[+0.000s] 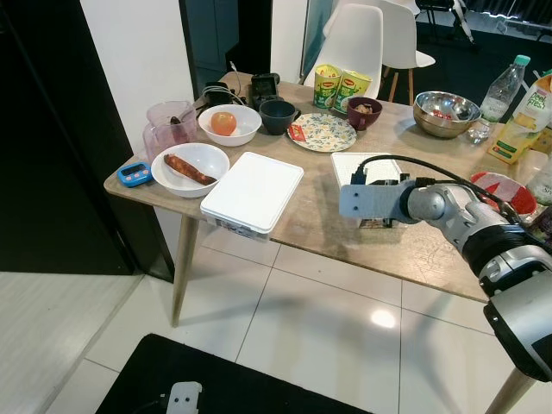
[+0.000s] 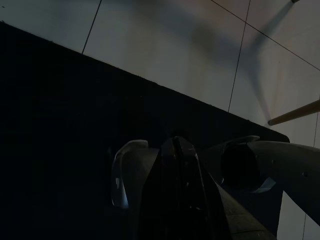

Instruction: Restocking fridge

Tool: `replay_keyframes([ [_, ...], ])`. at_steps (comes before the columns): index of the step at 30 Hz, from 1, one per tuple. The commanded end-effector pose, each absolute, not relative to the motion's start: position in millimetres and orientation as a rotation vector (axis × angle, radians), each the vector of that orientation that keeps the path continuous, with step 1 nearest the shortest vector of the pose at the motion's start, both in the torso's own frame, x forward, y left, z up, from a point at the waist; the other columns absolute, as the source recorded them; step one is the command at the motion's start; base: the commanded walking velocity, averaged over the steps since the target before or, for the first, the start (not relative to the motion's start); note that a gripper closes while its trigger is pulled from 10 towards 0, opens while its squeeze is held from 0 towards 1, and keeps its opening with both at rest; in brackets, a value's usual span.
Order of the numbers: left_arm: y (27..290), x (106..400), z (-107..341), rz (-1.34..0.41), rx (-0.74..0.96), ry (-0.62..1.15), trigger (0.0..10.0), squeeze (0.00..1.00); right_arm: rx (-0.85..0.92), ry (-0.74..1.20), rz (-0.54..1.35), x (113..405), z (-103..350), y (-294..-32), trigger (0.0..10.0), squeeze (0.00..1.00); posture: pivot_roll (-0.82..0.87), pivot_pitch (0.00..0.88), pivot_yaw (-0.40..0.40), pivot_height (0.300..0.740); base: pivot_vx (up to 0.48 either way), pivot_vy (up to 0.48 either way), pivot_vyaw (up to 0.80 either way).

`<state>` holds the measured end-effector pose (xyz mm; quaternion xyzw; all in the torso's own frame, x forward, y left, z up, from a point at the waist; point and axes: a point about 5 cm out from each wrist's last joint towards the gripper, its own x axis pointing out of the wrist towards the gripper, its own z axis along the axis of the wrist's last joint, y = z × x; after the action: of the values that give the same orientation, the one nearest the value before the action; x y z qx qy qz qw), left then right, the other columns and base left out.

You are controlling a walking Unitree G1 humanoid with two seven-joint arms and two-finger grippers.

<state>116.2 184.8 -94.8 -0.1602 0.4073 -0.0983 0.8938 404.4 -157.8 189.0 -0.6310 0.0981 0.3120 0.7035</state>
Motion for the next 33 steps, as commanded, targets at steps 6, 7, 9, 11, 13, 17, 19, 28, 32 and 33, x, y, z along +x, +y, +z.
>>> replay_keyframes([
  [6,168.2,71.5,-110.0,-0.239,-0.374,1.027,10.0,0.0,-1.425,0.227,0.772,402.7,192.3,-155.9,10.0,0.0,0.11,0.078,-0.125,0.74,0.0,0.0,0.0],
  [7,167.9,72.1,-110.0,-0.24,-0.374,1.026,10.0,0.0,-1.415,0.226,0.786,402.3,192.7,-154.6,10.0,0.0,0.11,0.078,-0.125,0.74,0.0,0.0,0.0],
  [9,167.7,72.5,-109.9,-0.241,-0.374,1.025,10.0,0.0,-1.404,0.225,0.808,401.7,193.0,-152.7,10.0,0.0,0.11,0.078,-0.125,0.74,0.0,0.0,0.0],
  [11,167.5,73.2,-109.8,-0.241,-0.374,1.024,10.0,0.0,-1.395,0.238,0.856,399.9,192.6,-150.9,10.0,0.0,0.11,0.074,-0.126,0.74,0.0,0.0,0.0],
  [13,167.5,73.8,-109.8,-0.242,-0.373,1.024,10.0,0.0,-1.395,0.257,0.897,398.3,191.9,-150.4,10.0,0.0,0.11,0.074,-0.126,0.74,0.0,0.0,0.0],
  [17,167.9,74.6,-109.6,-0.24,-0.373,1.022,10.0,0.0,-1.399,0.284,0.958,395.9,191.7,-149.6,10.0,0.0,0.11,0.075,-0.127,0.74,0.0,0.0,0.0],
  [19,167.6,74.3,-109.7,-0.242,-0.372,1.024,10.0,0.0,-1.374,0.276,0.987,395.1,193.4,-146.2,10.0,0.0,0.11,0.075,-0.127,0.74,0.0,0.0,0.0],
  [28,166.5,74.1,-109.8,-0.249,-0.371,1.024,10.0,0.0,-1.287,0.234,0.963,398.5,205.2,-141.8,10.0,0.0,0.11,0.076,-0.126,0.74,0.0,0.0,0.0],
  [32,166.9,74.1,-109.8,-0.25,-0.368,1.026,10.0,0.0,-1.316,0.242,0.928,400.5,205.9,-142.5,10.0,0.0,0.11,0.077,-0.125,0.74,0.0,0.0,0.0],
  [33,167.0,74.1,-109.8,-0.251,-0.367,1.026,10.0,0.0,-1.338,0.265,0.916,400.9,204.2,-144.4,10.0,0.0,0.11,0.078,-0.126,0.74,0.0,0.0,0.0],
])
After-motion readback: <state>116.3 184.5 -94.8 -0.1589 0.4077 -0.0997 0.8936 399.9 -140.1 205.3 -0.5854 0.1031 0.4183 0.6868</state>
